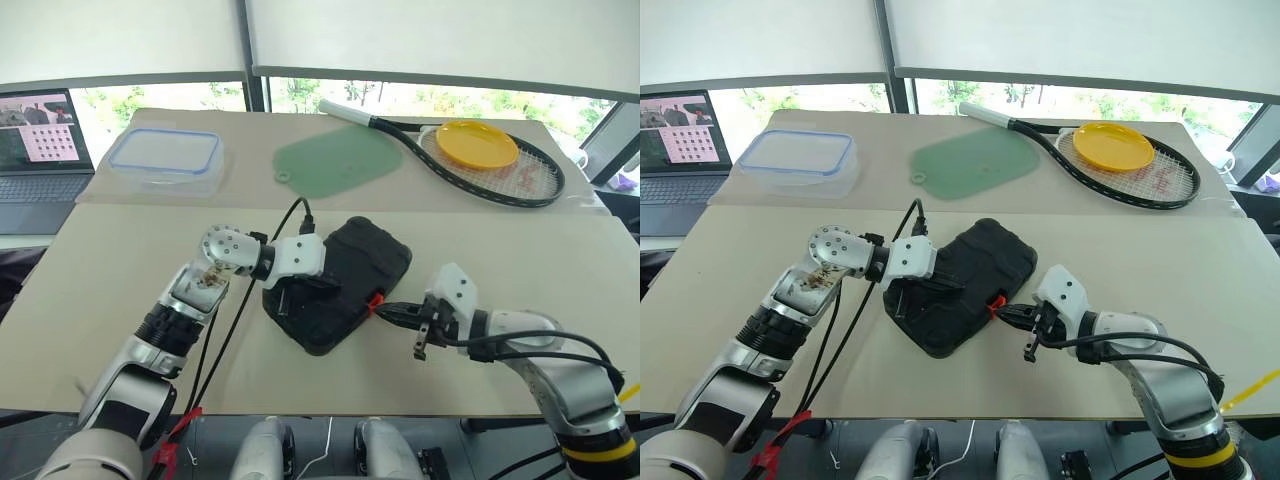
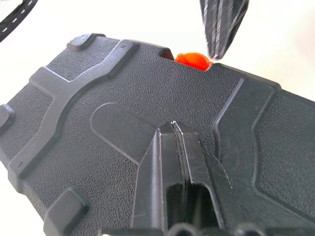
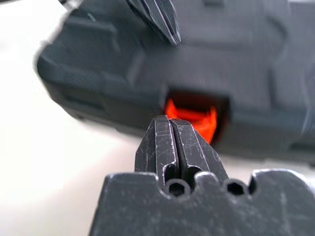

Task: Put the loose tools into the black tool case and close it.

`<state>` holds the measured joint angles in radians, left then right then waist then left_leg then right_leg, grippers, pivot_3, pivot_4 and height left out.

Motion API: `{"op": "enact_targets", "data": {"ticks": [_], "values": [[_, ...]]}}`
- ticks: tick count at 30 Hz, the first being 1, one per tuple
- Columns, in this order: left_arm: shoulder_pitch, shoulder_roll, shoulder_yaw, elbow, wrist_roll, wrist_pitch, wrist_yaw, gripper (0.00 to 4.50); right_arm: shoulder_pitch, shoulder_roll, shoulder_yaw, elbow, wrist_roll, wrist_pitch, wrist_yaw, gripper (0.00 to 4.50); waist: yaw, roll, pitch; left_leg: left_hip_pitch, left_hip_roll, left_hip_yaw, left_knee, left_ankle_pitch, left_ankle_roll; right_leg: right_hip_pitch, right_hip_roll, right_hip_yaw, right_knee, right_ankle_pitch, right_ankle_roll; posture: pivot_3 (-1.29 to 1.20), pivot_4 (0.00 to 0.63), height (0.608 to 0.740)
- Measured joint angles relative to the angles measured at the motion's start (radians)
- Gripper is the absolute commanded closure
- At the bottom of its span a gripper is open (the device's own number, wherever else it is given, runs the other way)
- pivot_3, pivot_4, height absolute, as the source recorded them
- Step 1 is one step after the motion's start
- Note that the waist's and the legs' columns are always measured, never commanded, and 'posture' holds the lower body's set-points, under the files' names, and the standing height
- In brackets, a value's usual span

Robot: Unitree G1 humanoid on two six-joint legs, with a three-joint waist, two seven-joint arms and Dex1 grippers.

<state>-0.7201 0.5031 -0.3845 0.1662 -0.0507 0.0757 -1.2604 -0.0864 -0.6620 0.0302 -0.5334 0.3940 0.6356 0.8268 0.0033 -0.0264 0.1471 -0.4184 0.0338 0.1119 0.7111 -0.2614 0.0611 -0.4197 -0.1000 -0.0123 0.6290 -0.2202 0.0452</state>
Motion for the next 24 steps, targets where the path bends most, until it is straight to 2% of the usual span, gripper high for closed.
{"op": "enact_targets", "data": {"ticks": [4, 7, 9, 11, 13, 14, 16, 18, 20, 23, 24], "values": [[0.000, 0.000, -0.002, 0.006, 0.002, -0.008, 0.000, 4.50, 0.004, -0.013, 0.000, 0.001, 0.001, 0.000, 0.000, 4.48, 0.001, 0.001, -0.004, 0.000, 0.000, 0.000, 0.000, 0.000, 0.000, 0.000, 0.000, 0.000, 0.000, 0.000, 0.000, 0.00, 0.150, 0.738], [0.002, 0.000, 0.002, 0.007, 0.000, -0.009, -0.001, 4.50, -0.007, -0.067, -0.015, 0.001, 0.014, 0.004, 0.024, 4.48, 0.001, 0.000, -0.005, 0.000, 0.000, 0.000, 0.000, 0.000, 0.000, 0.000, 0.000, 0.000, 0.000, 0.000, 0.000, 0.00, 0.150, 0.738], [0.018, 0.013, 0.035, 0.000, -0.038, 0.036, -0.006, 4.50, -0.007, -0.135, -0.085, 0.003, 0.055, 0.020, 0.068, 4.48, 0.001, 0.001, -0.005, 0.000, 0.001, 0.000, -0.001, 0.000, 0.000, -0.001, 0.000, 0.000, 0.000, 0.000, 0.000, 0.00, 0.150, 0.738], [0.039, 0.048, 0.066, -0.024, -0.078, 0.096, -0.016, 3.97, -0.003, -0.196, -0.147, 0.013, 0.095, 0.024, 0.125, 3.89, -0.002, 0.001, -0.005, 0.000, 0.001, 0.000, -0.001, 0.000, 0.000, -0.001, 0.000, 0.001, 0.000, 0.000, -0.001, 0.00, 0.150, 0.738], [0.075, 0.131, 0.122, -0.060, -0.119, 0.157, -0.037, 3.38, 0.026, -0.273, -0.224, 0.033, 0.140, 0.026, 0.204, 3.32, -0.009, 0.001, -0.005, 0.001, 0.002, 0.000, -0.003, 0.000, 0.000, -0.002, 0.000, 0.001, 0.000, -0.001, -0.001, 0.00, 0.150, 0.738], [0.106, 0.197, 0.165, -0.081, -0.146, 0.192, -0.057, 2.97, 0.035, -0.310, -0.267, 0.054, 0.163, 0.026, 0.251, 2.94, -0.015, 0.001, -0.005, 0.002, 0.003, 0.001, -0.004, 0.000, 0.000, -0.002, 0.000, 0.001, 0.000, -0.001, -0.002, 0.00, 0.150, 0.738], [0.229, 0.392, 0.301, -0.148, -0.238, 0.303, -0.127, 2.29, 0.060, -0.390, -0.372, 0.111, 0.217, 0.028, 0.358, 2.31, -0.030, 0.001, -0.005, 0.007, 0.003, 0.002, -0.013, 0.000, -0.001, -0.002, 0.000, 0.004, -0.001, -0.003, -0.004, 0.00, 0.150, 0.738], [0.341, 0.516, 0.398, -0.181, -0.304, 0.420, -0.173, 1.53, 0.075, -0.426, -0.435, 0.153, 0.249, 0.035, 0.427, 1.68, -0.030, 0.000, -0.004, 0.008, 0.003, 0.002, -0.016, 0.001, -0.003, -0.002, 0.000, 0.003, -0.001, -0.004, -0.005, 0.00, 0.150, 0.738], [0.451, 0.592, 0.496, -0.242, -0.375, 0.510, -0.209, 0.93, 0.092, -0.443, -0.474, 0.197, 0.268, 0.035, 0.481, 1.64, -0.017, -0.001, -0.003, 0.008, 0.004, 0.002, -0.016, 0.001, -0.004, -0.002, -0.001, 0.001, -0.001, -0.005, -0.005, 0.00, 0.150, 0.738], [0.566, 0.629, 0.623, -0.307, -0.430, 0.561, -0.209, 0.93, 0.101, -0.446, -0.482, 0.252, 0.280, 0.035, 0.522, 1.64, 0.007, -0.001, -0.002, 0.008, 0.002, 0.001, -0.016, 0.002, -0.005, -0.002, -0.005, -0.001, -0.001, -0.007, -0.006, 0.00, 0.150, 0.738], [0.591, 0.629, 0.655, -0.323, -0.447, 0.578, -0.197, 0.93, 0.106, -0.446, -0.482, 0.269, 0.280, 0.035, 0.531, 1.64, 0.012, 0.000, -0.002, 0.008, 0.001, 0.001, -0.016, 0.002, -0.005, -0.003, -0.006, -0.002, -0.002, -0.009, -0.010, 0.00, 0.150, 0.738]]}}
